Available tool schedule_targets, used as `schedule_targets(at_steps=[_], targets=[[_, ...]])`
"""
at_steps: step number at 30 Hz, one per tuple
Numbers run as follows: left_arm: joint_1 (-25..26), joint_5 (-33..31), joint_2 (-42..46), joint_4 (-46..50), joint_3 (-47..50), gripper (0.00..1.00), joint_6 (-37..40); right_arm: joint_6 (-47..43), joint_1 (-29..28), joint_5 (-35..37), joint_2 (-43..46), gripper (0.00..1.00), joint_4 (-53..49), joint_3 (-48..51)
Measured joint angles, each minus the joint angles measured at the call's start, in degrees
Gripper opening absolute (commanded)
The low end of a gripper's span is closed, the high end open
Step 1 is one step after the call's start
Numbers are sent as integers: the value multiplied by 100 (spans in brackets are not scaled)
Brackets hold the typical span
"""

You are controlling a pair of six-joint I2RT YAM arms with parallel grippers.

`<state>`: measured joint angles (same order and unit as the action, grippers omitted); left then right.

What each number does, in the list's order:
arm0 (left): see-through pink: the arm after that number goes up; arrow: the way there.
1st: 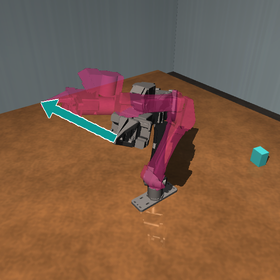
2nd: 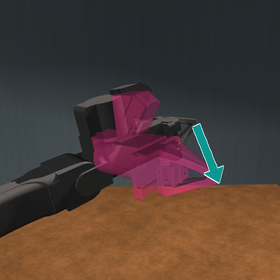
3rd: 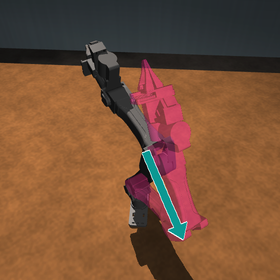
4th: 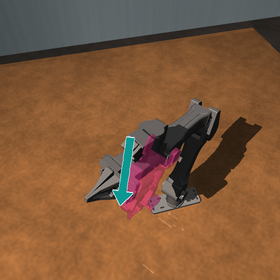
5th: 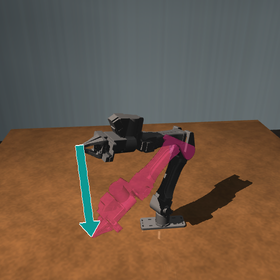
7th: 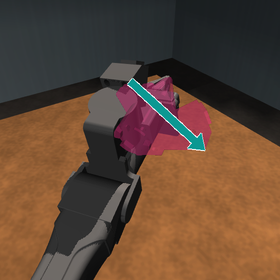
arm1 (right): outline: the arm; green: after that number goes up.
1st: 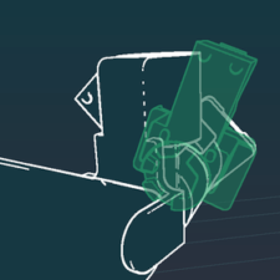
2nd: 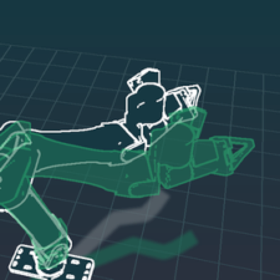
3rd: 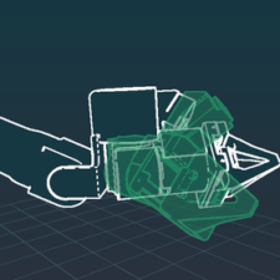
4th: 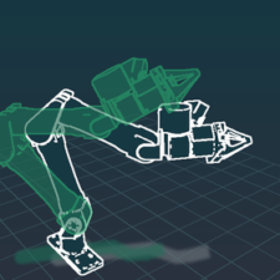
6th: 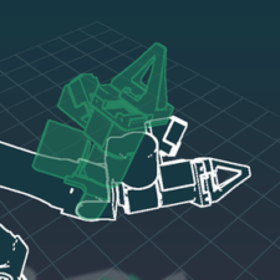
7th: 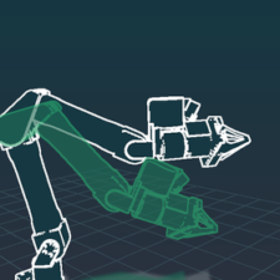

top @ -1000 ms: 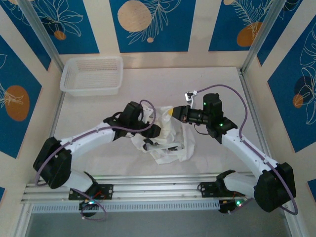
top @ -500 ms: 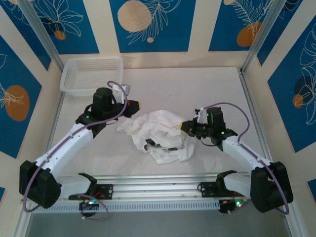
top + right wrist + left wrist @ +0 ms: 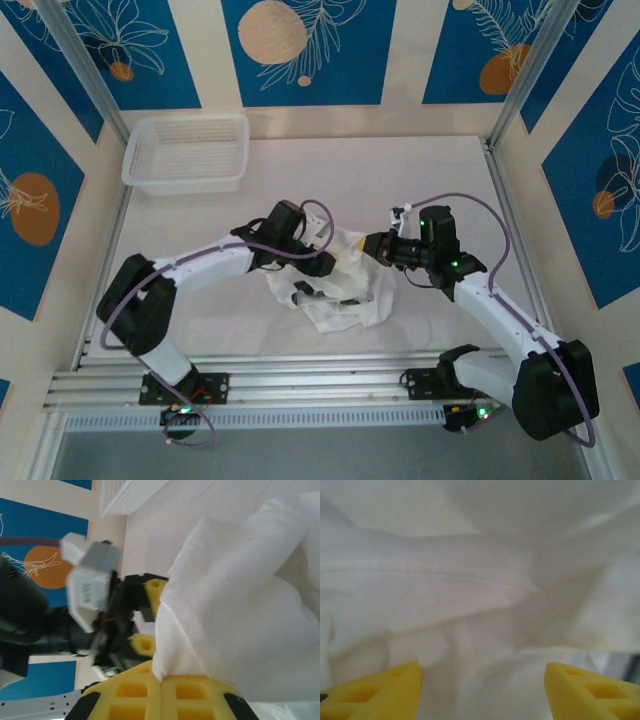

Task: Fold the inside-out t-shirt
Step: Turn the T-shirt inside out at the center of the table.

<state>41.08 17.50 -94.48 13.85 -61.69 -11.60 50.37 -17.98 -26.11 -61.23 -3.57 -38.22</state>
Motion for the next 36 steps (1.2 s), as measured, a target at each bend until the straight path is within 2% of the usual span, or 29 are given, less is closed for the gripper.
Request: schedule_targets(at_steps=[3,5,7,10,11,15,17,20,22,24,25,28,32,36], targets=[[22,-275,-236,72,-107,67,160,0,17,17,59,0,-103,-195],[37,-557,-350,125,-155,62,173,0,22,17,114,0,-151,-308],[42,-872,-437,192,-203,46,149,2,26,15,146,0,-177,-402],[42,-1169,-509,225,-256,3,17,2,39,17,155,0,-216,-444],[42,-1200,-509,225,-258,0,-7,2,44,28,155,0,-267,-444],[-50,-940,-337,221,-256,0,-293,-7,210,192,157,2,-546,-407],[-247,-435,-13,92,-184,0,-664,-26,461,232,195,3,-514,-173],[-868,439,774,-481,131,0,-1423,-166,778,271,133,6,-505,426],[-1196,894,1161,-673,179,0,-1755,-275,719,247,-28,8,-549,710],[-1311,1322,1362,-765,177,0,-1965,-402,426,210,-146,12,-599,809],[-1309,1484,1397,-767,177,0,-2028,-461,286,221,-144,15,-629,798],[-1287,1838,1401,-763,177,0,-2164,-726,-131,535,-7,37,-905,612],[-1311,2004,1403,-752,177,0,-2243,-1231,-763,1285,256,63,-1082,105],[-1311,2065,1414,-732,177,0,-2240,-2184,-1528,2105,304,69,-828,-332]])
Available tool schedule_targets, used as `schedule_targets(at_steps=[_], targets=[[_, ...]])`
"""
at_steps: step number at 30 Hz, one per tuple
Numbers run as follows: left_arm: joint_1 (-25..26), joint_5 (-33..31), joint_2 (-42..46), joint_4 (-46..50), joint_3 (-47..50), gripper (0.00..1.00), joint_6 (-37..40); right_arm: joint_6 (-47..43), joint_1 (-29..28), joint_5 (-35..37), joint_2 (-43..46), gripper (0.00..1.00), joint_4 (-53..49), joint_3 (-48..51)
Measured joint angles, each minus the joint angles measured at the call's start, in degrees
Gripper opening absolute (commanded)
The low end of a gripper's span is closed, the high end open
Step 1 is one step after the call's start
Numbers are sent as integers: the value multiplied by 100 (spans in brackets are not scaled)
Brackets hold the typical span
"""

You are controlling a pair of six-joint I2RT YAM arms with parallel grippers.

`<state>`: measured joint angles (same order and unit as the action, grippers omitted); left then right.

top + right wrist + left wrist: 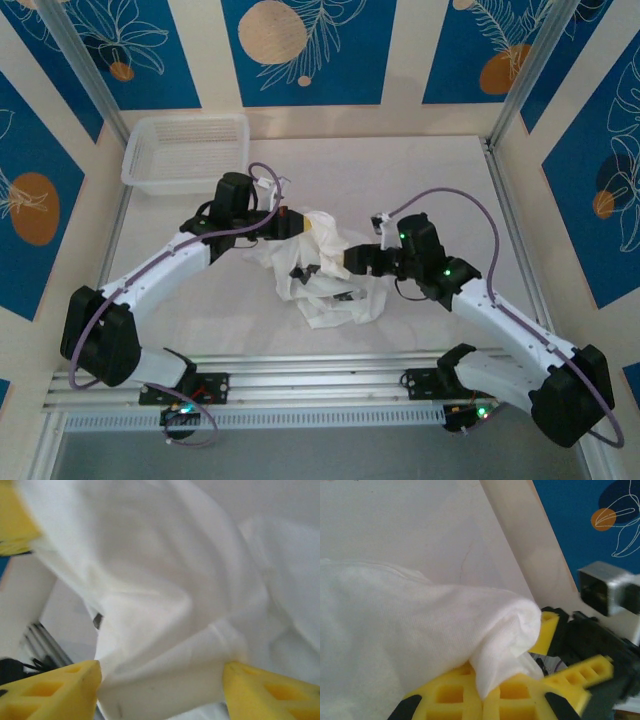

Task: Fold the inside-out t-shirt
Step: Turn the T-shirt inside out at the center of the table.

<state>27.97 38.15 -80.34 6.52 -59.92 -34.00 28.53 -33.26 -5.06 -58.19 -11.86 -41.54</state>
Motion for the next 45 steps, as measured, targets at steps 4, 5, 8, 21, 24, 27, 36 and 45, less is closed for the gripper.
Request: schedule_targets(at_steps=[4,5,8,21,24,27,36,45], targets=[[0,0,35,74,0,0,0,-951,-470,435,-505,72,203,-503],[0,0,48,103,0,0,0,-1145,-535,496,-708,73,223,-669],[0,0,83,153,0,0,0,-1547,-656,669,-1375,68,291,-1161],[-90,-872,-20,1008,-177,17,715,-741,-149,-1537,-1766,0,345,-1637],[-184,-1193,-17,787,98,29,831,85,219,-2529,-1386,1,1036,-1003],[-348,-1683,96,901,413,33,890,673,439,-3093,-1246,3,1580,-750],[-339,-1958,1998,1456,479,46,597,1434,730,-3482,-1578,0,2277,-748],[1187,-1412,1648,627,754,41,-708,1561,778,-3134,-1663,0,2249,-748]])
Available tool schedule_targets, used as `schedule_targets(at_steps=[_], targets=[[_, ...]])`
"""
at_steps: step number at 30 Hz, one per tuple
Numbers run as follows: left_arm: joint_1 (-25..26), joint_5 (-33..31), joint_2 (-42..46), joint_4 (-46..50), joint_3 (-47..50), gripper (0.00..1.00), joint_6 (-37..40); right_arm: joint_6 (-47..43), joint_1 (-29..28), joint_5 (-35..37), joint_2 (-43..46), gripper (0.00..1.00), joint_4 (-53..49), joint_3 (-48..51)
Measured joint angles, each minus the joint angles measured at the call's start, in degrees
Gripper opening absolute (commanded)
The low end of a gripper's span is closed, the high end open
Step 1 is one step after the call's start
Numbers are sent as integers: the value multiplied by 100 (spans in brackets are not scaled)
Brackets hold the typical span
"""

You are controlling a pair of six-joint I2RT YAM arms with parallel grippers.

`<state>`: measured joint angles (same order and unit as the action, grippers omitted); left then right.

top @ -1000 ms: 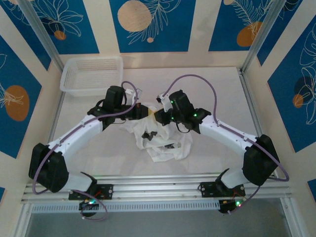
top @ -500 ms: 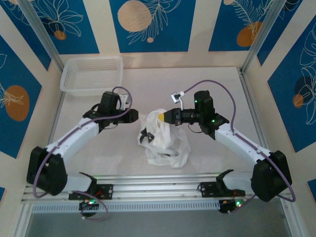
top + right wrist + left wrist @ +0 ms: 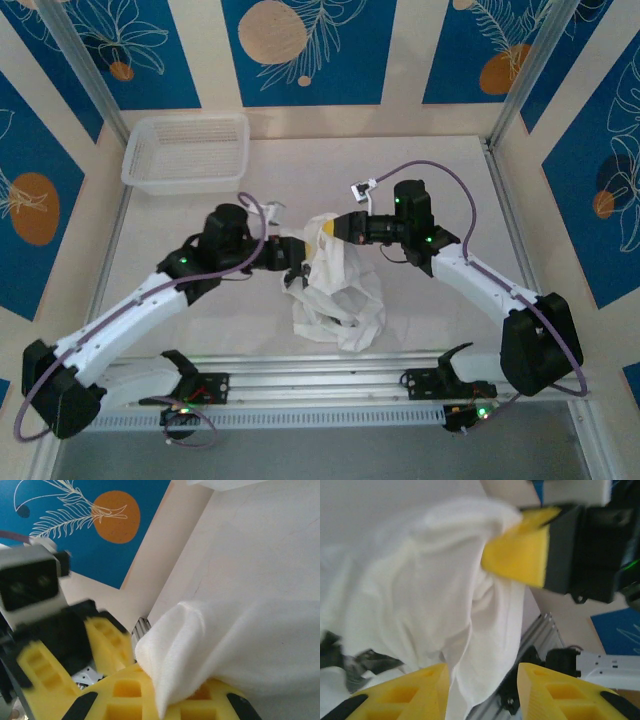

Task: Fold the inside-out t-shirt
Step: Turn the T-shirt inside out at the center of the table.

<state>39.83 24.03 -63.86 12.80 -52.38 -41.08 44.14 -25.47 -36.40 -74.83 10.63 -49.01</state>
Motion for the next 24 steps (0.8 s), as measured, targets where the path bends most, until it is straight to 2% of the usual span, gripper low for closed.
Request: schedule_targets(at_steps=[5,7,9,10,15,20,22,24], targets=[[101,133,-560,-142,52,43,-70,0,0,81,0,0,-83,-22],[146,264,-911,-341,-59,29,-7,0,0,146,0,0,-144,-52],[184,299,-1200,-417,-81,2,63,-2,2,214,0,0,-223,-83],[188,293,-1241,-385,-81,0,107,0,13,258,2,0,-269,-90],[28,236,-898,-55,-343,0,367,201,391,566,85,5,-433,59],[-990,243,-46,273,-938,0,472,354,1084,769,551,7,-533,1025],[-1091,289,0,546,-1163,0,605,387,894,708,695,11,-461,1270],[-1069,348,-35,739,-1220,0,767,442,629,737,949,22,-361,1550]])
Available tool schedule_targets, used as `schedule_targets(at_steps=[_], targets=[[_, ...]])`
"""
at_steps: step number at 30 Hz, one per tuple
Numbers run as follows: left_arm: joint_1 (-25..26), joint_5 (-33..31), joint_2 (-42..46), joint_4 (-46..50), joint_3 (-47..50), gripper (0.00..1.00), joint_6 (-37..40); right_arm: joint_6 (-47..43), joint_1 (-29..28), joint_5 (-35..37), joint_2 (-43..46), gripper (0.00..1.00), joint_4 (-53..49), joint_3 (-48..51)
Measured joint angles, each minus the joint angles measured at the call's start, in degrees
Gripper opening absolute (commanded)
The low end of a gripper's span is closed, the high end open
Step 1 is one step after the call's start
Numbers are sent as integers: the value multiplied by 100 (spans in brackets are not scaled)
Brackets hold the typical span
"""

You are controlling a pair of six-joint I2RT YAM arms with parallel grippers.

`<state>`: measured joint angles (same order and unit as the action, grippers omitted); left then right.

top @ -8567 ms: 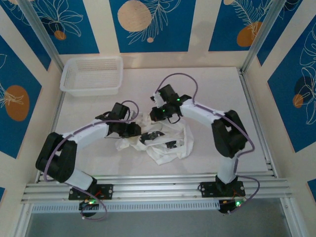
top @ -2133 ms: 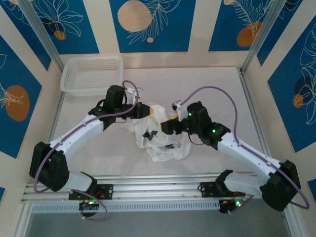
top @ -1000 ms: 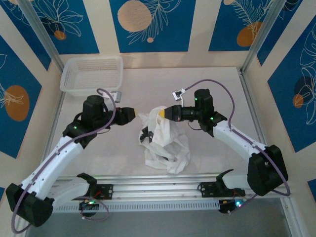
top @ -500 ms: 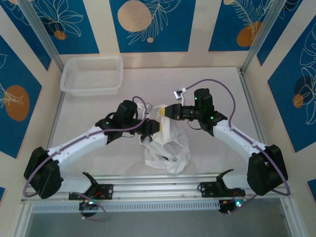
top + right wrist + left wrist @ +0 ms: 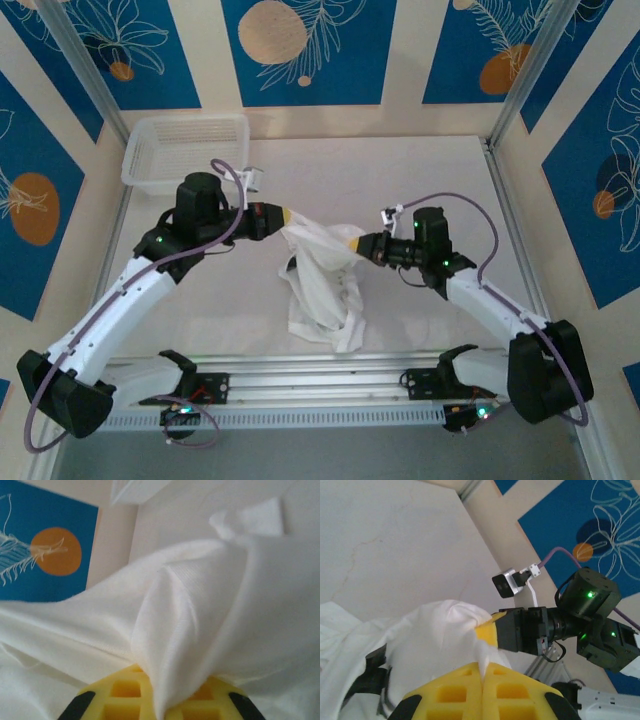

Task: Fold the inside-out t-shirt
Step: Turn the T-shirt inside out at the center of the table.

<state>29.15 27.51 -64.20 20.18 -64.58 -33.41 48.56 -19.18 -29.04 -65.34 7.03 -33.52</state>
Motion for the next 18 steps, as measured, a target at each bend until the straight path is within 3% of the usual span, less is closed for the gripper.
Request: schedule_targets(at_steps=[6,7,11,15,18], targets=[[-59,181,-195,179,2,0,313,-208,-284,813,1137,86,-551,407],[-59,258,-225,177,4,0,367,-376,-358,1073,1386,90,-605,387],[-57,544,-306,177,7,0,584,-1821,-1180,2035,1753,91,-597,13],[-11,719,-323,179,7,0,743,-3353,-2022,2376,1003,89,-614,-817],[70,765,-363,184,7,0,850,-4026,-2376,2441,205,64,-669,-1447]])
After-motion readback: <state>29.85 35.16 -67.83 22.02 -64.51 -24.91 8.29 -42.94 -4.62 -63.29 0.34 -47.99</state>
